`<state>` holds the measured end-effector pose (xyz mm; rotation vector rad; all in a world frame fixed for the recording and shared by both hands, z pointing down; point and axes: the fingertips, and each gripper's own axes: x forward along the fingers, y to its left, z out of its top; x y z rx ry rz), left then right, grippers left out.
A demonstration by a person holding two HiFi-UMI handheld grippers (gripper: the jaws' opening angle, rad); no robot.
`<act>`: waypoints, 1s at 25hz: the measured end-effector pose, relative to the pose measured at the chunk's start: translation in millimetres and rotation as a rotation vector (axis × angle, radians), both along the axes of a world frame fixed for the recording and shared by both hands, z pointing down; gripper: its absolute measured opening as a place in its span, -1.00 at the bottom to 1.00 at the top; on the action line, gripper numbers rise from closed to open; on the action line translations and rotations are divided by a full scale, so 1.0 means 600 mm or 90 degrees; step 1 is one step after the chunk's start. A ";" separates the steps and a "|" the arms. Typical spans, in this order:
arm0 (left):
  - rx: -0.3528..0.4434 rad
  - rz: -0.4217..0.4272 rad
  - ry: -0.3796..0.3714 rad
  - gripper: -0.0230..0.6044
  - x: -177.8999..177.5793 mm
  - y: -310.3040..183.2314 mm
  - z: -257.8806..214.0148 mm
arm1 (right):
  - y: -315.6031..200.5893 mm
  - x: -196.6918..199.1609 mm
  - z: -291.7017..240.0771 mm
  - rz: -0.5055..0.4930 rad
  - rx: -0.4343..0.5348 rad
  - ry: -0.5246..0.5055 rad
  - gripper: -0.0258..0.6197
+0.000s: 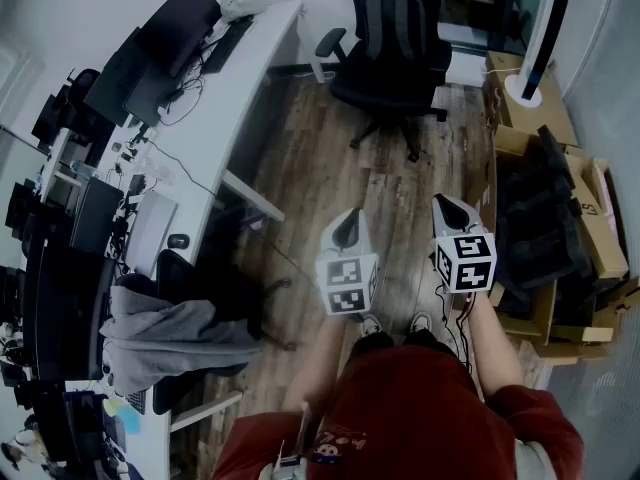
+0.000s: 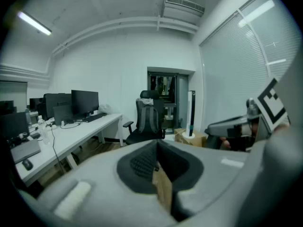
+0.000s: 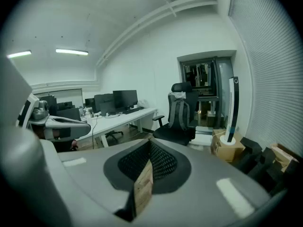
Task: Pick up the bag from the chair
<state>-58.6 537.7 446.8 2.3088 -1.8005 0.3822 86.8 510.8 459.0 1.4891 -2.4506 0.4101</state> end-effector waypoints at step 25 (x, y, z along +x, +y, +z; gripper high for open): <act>-0.022 -0.013 -0.007 -0.93 0.154 -0.006 0.036 | -0.012 0.215 0.046 0.047 -0.036 -0.059 -0.92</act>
